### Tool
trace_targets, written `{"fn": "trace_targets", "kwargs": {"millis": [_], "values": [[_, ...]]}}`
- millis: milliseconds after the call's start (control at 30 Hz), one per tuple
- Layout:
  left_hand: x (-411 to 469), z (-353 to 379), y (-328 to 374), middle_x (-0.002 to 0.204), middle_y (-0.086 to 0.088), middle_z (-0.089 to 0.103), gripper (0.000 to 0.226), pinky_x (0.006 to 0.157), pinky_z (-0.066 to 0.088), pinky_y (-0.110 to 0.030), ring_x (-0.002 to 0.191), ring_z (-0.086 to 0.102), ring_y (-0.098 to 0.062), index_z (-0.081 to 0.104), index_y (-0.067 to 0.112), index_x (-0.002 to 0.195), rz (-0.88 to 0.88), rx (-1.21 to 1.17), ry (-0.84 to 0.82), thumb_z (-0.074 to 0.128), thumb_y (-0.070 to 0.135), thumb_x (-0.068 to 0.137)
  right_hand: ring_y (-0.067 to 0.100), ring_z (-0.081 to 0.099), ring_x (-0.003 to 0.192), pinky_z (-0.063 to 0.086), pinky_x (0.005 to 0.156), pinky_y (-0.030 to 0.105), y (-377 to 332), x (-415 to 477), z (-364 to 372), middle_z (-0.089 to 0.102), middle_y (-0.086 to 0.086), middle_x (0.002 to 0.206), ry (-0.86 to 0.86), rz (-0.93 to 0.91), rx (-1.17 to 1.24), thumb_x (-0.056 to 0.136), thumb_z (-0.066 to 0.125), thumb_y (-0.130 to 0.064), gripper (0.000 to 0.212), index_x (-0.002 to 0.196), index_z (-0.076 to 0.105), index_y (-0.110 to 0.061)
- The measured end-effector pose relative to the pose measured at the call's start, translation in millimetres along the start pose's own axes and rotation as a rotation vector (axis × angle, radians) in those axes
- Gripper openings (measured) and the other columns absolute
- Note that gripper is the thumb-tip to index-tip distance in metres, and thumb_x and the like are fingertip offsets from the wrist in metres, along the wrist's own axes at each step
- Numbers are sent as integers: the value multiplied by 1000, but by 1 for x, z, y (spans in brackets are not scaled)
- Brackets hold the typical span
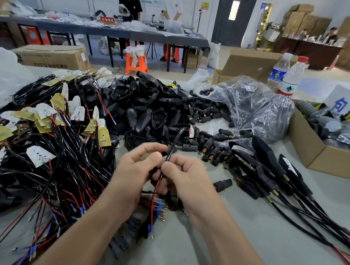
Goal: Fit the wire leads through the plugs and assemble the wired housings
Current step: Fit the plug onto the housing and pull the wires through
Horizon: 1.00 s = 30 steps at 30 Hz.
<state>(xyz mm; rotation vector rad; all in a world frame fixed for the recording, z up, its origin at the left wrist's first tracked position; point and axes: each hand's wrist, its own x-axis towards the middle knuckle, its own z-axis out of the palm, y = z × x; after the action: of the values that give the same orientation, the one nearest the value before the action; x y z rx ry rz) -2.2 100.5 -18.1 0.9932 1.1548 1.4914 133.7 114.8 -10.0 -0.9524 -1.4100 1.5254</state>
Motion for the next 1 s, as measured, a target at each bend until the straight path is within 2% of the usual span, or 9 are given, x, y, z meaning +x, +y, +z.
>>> {"fn": "trace_targets", "kwargs": {"millis": [67,267,400,467,567,700,767,900,1000], "values": [[-1,4,-2,73,-16,54,29,49,49,-32,50,51,-22,79,18,104,-88,-47,-77,51,10,102,17,56,53,50,57,30,2,1,3,69,8,69,24,-4,16,99,50,2,23,84,67,-5],[2,-10,-2,97,2,63,61,91,42,-40,85,57,-18,63,22,141,-222,-172,-416,50,9,82,14,53,50,50,53,22,-2,7,-5,64,8,69,52,50,425,104,42,3,23,92,61,-4],[3,-11,-1,97,-5,67,64,88,53,-45,86,63,-18,59,27,144,-259,-153,-437,58,-1,86,13,54,51,50,53,21,-5,8,-12,64,8,70,4,65,480,105,42,0,23,94,61,-6],[5,-11,0,109,-11,73,56,88,56,-50,93,69,-24,56,23,144,-267,-167,-324,56,0,93,13,52,50,48,51,20,-6,9,-16,65,9,72,47,-8,332,104,43,1,25,92,63,-8],[6,-12,6,127,-19,70,45,71,62,-40,100,73,-27,56,15,141,-309,-238,-196,40,5,100,15,52,50,48,51,21,-8,9,-24,66,10,70,163,-165,78,100,46,3,29,85,66,-12],[2,-18,9,121,-17,72,53,71,58,-34,94,72,-22,62,12,137,-311,-136,-296,49,14,86,19,60,55,49,54,34,-8,10,-27,69,7,72,279,-256,31,102,47,-3,31,82,65,-18],[1,-18,9,111,-19,69,52,73,53,-32,93,71,-22,67,14,135,-298,-77,-321,50,15,85,20,65,57,53,55,29,-9,10,-27,70,7,75,304,-261,117,104,45,-2,27,86,62,-13],[1,-20,12,129,-37,60,45,70,56,-32,105,73,-27,75,19,124,-285,-48,-324,44,10,94,21,69,59,56,57,26,-8,13,-30,71,7,76,350,-236,215,105,44,-1,22,91,60,-9],[-1,-19,14,125,-22,70,44,66,58,-30,103,74,-27,77,22,120,-289,-75,-371,48,20,87,21,70,61,56,59,26,-7,13,-30,72,7,75,374,-237,167,101,48,4,21,90,60,-9]]}}
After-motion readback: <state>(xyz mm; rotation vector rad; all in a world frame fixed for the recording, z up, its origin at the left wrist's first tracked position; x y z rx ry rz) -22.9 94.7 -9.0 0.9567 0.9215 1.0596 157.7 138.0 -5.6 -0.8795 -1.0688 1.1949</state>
